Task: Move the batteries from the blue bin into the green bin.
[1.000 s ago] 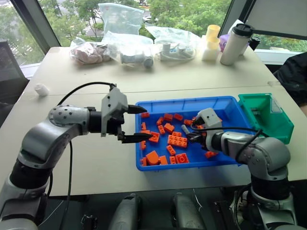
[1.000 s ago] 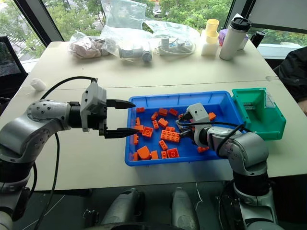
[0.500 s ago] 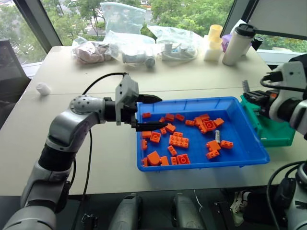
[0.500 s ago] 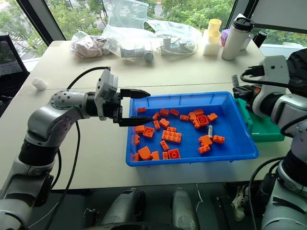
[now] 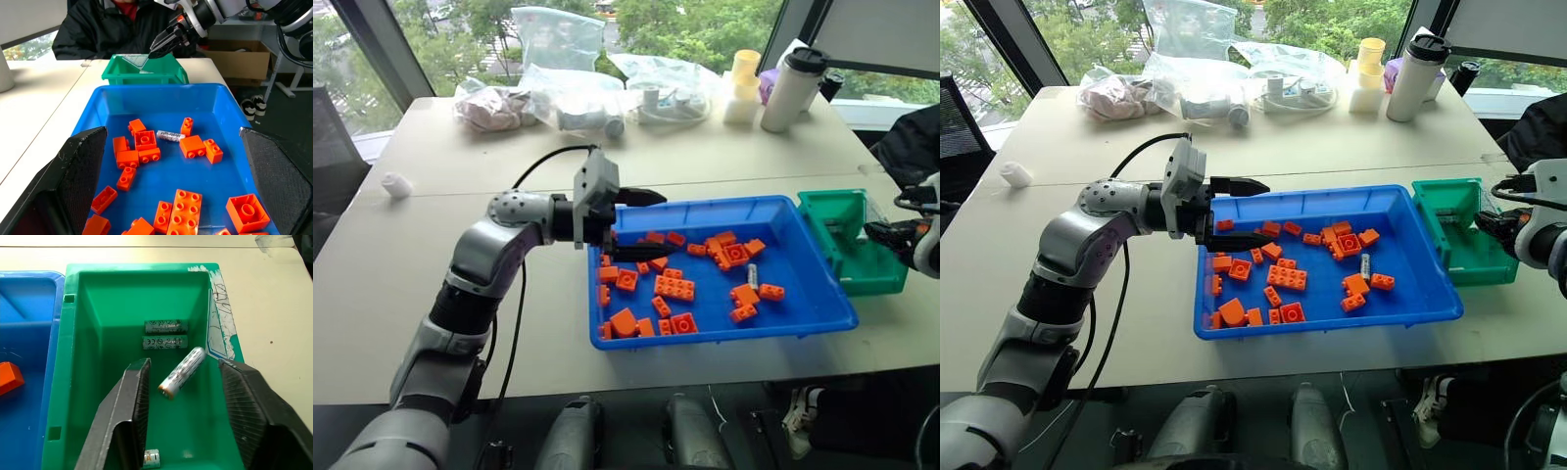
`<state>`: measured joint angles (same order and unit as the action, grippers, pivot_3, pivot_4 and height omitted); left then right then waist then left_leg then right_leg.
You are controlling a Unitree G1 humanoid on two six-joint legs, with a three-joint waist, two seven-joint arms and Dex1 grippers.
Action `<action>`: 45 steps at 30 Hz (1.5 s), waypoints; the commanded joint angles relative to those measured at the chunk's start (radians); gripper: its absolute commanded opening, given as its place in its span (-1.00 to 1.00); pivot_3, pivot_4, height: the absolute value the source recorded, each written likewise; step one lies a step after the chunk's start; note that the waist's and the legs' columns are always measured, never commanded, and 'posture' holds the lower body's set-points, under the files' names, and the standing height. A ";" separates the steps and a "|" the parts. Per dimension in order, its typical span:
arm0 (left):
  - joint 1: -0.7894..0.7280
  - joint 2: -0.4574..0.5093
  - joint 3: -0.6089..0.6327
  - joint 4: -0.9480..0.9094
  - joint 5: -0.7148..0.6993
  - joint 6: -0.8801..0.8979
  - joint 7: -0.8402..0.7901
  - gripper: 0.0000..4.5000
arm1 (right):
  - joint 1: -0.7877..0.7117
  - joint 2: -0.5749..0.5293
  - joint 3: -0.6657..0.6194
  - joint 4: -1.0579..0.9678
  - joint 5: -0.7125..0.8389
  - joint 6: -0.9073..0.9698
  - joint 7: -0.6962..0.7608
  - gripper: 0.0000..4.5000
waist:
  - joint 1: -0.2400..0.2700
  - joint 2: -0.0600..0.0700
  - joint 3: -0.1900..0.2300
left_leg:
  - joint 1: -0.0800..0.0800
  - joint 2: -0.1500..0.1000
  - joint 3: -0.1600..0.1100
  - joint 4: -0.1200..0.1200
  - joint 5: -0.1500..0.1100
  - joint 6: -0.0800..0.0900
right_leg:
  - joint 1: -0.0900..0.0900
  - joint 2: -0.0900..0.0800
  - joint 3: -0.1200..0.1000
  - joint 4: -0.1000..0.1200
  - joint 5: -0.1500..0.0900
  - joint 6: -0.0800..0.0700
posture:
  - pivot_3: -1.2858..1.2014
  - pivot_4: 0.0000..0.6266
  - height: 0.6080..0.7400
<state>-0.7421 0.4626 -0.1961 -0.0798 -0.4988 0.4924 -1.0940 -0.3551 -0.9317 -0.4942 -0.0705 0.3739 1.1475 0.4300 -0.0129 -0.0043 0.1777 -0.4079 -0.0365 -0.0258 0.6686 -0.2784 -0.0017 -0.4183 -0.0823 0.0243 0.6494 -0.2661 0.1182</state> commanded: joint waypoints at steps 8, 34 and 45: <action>0.044 0.104 0.036 -0.097 -0.005 0.037 -0.028 1.00 | -0.010 -0.128 0.045 -0.046 0.050 -0.195 0.245 0.98 | 0.000 0.001 0.000 | 0.000 0.000 0.000 0.000 0.000 0.000 | 0.000 0.000 0.000 0.000 0.000 0.000 | 0.03 -0.52 1.00; 0.183 0.239 0.041 -0.311 -0.002 0.118 -0.020 1.00 | -0.167 0.122 0.263 -0.236 0.190 0.422 0.108 0.98 | 0.014 0.000 0.001 | -0.002 -0.001 -0.002 0.000 0.000 -0.001 | -0.001 -0.001 -0.001 0.000 0.000 0.000 | 0.03 -0.52 1.00; 0.173 0.220 0.029 -0.334 -0.001 0.115 0.001 1.00 | -0.112 0.218 0.263 -0.234 0.150 0.465 -0.006 0.98 | 0.015 0.000 0.001 | -0.002 -0.001 -0.001 0.000 0.000 -0.001 | -0.001 -0.001 -0.001 0.000 0.000 0.000 | 0.03 -0.52 1.00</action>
<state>-0.5558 0.6898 -0.1761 -0.3787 -0.4902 0.6185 -1.1040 -0.4708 -0.7180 -0.2139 -0.2908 0.5420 1.6073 0.4461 0.0018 -0.0043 0.1783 -0.4097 -0.0370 -0.0270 0.6689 -0.2780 -0.0023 -0.4197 -0.0830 0.0236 0.6496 -0.2662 0.1183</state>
